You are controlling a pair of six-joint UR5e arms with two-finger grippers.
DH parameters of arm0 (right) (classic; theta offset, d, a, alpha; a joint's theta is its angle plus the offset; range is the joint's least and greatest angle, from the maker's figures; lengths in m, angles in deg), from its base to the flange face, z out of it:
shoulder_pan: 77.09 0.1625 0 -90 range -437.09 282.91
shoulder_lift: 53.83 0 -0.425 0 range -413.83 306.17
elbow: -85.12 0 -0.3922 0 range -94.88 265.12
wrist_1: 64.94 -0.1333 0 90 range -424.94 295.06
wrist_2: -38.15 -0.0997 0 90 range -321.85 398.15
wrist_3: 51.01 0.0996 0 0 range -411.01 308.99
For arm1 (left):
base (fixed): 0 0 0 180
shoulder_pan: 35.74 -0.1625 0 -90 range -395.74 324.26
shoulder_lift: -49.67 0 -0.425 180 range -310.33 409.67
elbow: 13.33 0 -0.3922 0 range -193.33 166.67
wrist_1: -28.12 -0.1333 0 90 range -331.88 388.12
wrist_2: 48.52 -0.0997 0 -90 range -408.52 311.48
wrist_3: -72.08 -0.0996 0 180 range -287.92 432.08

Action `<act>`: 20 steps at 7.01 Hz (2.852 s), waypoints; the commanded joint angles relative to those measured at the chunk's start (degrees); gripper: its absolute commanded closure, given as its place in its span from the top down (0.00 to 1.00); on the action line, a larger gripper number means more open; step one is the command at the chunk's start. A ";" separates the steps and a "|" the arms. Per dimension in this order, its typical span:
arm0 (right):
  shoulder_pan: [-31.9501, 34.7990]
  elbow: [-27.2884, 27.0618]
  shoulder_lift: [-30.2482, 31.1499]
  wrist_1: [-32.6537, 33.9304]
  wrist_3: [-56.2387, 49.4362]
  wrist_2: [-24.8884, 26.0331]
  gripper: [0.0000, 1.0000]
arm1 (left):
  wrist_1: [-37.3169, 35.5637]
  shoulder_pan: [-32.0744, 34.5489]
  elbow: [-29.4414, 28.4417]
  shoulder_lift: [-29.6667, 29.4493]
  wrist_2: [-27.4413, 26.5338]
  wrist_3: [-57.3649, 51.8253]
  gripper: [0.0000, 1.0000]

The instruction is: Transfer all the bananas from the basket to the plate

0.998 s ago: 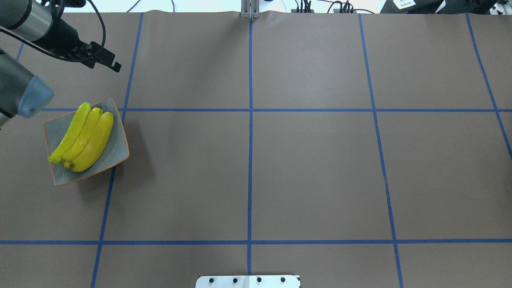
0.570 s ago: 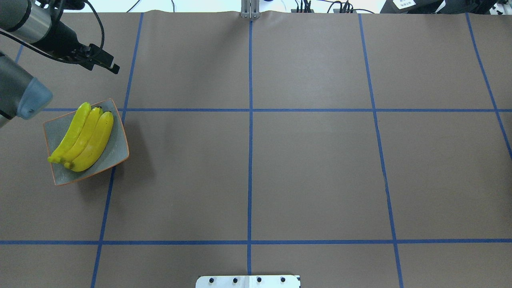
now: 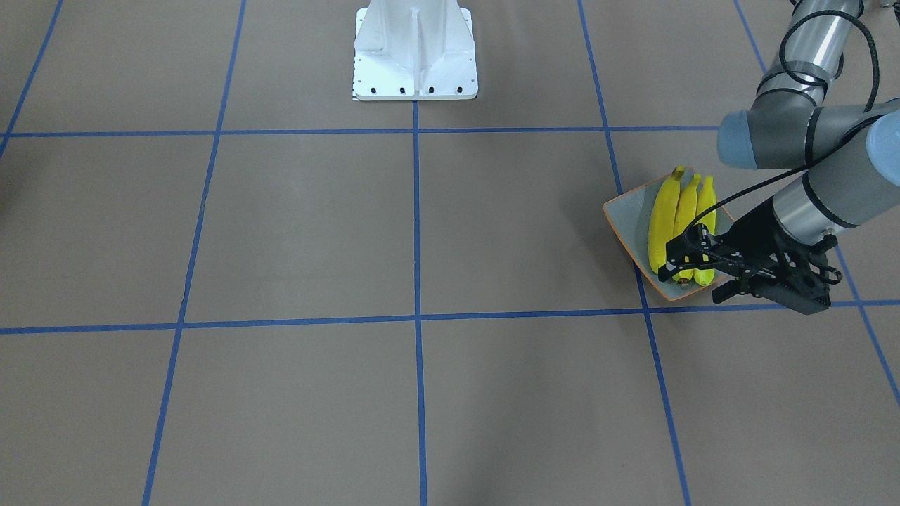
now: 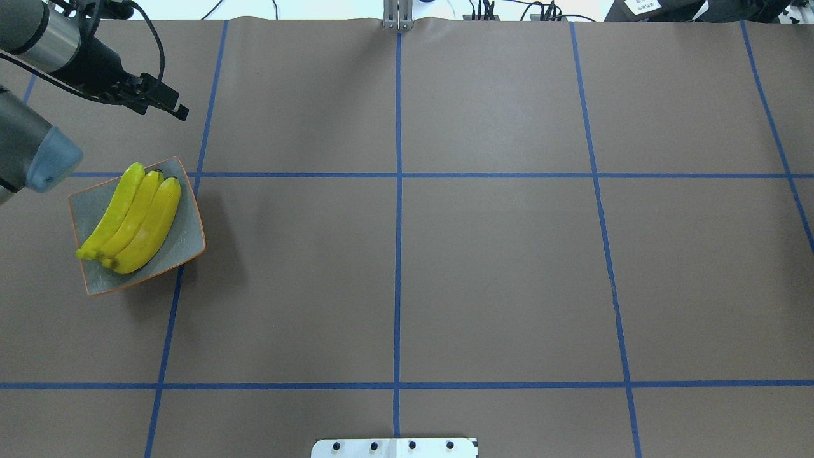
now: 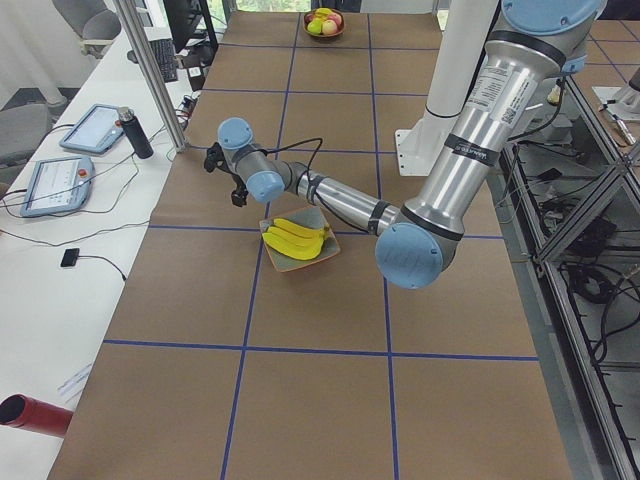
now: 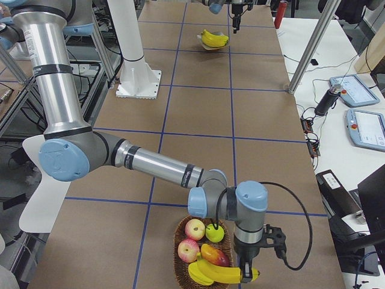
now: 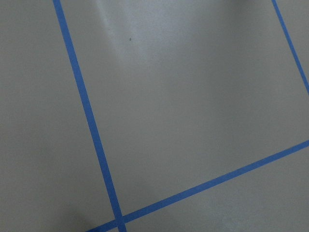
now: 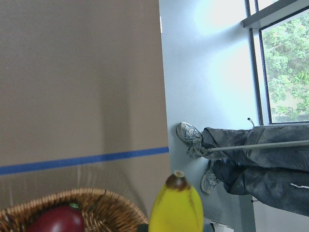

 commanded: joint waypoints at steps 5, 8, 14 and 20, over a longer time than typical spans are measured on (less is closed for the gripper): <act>-20.59 -9.36 -18.14 12.03 46.09 -11.79 0.00 | -0.43 0.00 0.26 0.21 0.09 0.35 1.00; -26.22 -25.46 -19.14 21.83 57.91 -21.73 0.00 | -0.43 -0.70 1.22 -4.09 0.61 14.99 1.00; -40.72 -43.54 -22.64 22.24 76.03 -19.93 0.00 | 0.18 -6.75 11.05 -10.33 0.88 39.07 1.00; -55.93 -46.19 -26.88 14.66 83.33 0.99 0.00 | 0.27 -13.79 16.86 -13.68 0.53 54.22 1.00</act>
